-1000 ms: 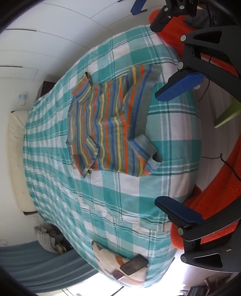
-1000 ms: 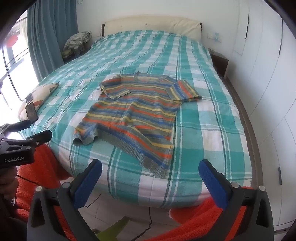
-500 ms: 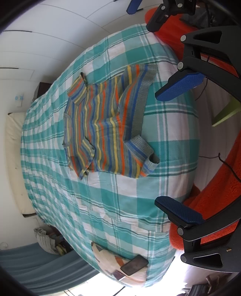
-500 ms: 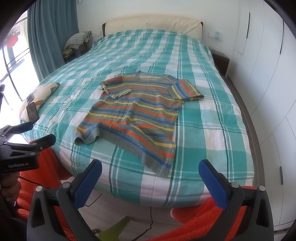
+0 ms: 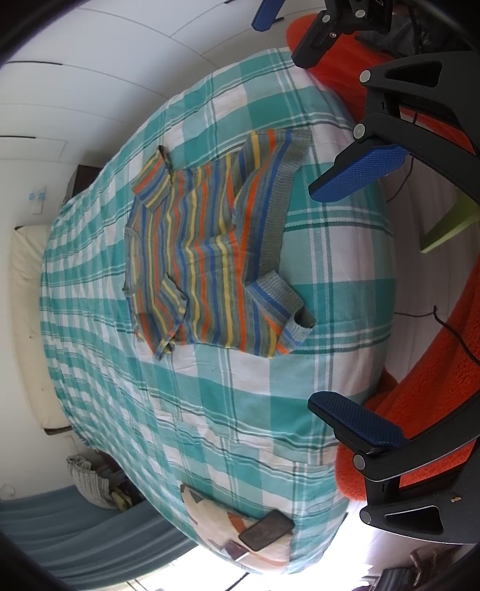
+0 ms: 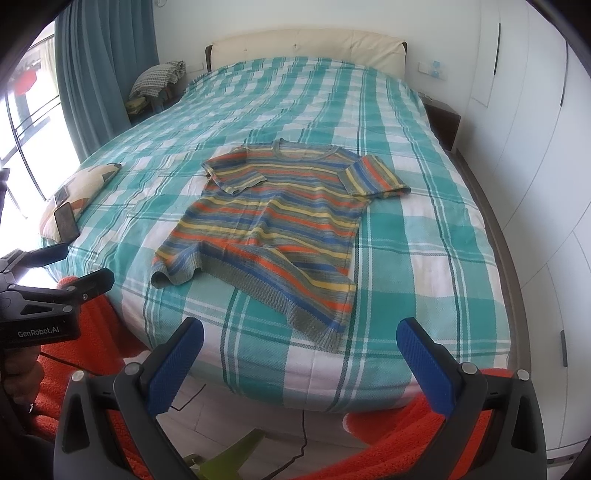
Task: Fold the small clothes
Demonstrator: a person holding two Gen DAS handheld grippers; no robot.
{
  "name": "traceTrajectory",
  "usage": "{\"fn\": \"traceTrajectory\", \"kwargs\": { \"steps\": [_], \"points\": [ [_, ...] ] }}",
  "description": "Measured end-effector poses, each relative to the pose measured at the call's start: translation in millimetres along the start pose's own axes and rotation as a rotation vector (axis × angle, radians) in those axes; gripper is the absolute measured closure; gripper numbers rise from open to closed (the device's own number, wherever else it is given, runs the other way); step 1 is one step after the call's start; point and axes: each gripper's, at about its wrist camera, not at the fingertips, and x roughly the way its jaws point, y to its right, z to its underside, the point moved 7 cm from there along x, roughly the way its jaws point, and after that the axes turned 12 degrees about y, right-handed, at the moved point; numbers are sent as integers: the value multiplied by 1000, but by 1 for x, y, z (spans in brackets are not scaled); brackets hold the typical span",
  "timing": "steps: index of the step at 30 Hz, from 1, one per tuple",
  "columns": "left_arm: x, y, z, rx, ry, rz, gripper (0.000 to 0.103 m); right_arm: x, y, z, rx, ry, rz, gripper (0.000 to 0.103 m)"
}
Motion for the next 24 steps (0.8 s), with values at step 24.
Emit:
{"fn": "traceTrajectory", "kwargs": {
  "steps": [24],
  "points": [
    [91,-88,84,-550,-265,182,2,20,36,12,75,-26,55,0]
  ]
}}
